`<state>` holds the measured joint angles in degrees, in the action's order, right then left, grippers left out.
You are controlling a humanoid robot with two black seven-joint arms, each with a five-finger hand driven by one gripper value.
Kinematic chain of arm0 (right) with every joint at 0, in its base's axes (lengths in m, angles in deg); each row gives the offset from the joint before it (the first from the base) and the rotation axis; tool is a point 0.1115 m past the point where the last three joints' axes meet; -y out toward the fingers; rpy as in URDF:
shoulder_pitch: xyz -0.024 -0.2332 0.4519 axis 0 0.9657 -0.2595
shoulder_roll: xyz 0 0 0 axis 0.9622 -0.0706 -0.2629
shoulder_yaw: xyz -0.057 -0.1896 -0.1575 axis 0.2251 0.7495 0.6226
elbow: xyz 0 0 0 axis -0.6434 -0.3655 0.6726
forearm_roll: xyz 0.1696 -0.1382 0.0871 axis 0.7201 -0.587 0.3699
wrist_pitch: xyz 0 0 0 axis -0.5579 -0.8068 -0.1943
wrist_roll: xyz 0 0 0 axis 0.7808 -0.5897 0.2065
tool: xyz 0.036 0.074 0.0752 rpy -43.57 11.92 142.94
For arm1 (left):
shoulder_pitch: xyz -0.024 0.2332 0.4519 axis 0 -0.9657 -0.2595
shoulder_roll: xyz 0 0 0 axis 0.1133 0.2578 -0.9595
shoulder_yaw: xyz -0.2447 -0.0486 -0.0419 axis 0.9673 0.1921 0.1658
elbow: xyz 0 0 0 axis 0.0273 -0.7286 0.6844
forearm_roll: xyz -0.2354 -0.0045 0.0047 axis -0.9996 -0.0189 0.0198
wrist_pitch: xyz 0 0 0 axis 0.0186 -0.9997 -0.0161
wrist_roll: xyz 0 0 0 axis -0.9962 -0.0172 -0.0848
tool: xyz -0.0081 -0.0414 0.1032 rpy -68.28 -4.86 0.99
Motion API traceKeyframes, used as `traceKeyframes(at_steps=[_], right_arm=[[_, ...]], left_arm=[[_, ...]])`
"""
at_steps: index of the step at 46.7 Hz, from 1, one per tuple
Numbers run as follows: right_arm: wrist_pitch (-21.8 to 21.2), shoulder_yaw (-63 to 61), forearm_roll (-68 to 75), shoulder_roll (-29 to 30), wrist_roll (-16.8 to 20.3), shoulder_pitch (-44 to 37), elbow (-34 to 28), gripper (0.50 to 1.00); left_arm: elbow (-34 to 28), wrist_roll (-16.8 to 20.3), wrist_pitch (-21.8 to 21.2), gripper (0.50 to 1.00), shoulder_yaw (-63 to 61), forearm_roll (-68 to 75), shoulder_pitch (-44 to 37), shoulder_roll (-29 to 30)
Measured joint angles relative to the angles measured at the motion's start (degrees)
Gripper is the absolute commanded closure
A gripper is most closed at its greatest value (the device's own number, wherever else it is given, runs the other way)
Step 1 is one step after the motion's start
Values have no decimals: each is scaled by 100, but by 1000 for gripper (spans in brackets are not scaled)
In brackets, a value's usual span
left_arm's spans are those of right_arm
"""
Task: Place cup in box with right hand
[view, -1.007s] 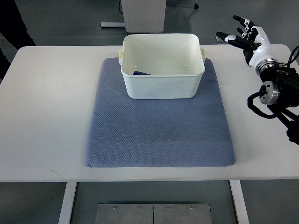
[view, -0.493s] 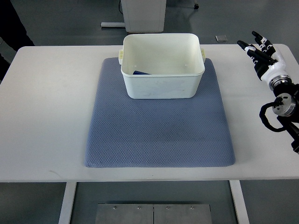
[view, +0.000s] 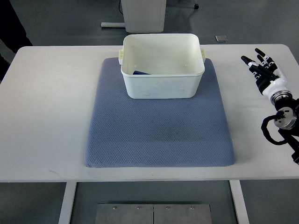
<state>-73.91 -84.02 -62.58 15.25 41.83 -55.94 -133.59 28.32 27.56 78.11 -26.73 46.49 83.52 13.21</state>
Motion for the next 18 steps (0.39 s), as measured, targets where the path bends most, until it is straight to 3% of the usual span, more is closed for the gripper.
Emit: traceKeyframes(at_steps=[18], right_arm=[[-46, 3, 0, 43, -2, 150, 17, 500]], left_arm=[[0, 0, 0, 500, 0, 0, -2, 0]])
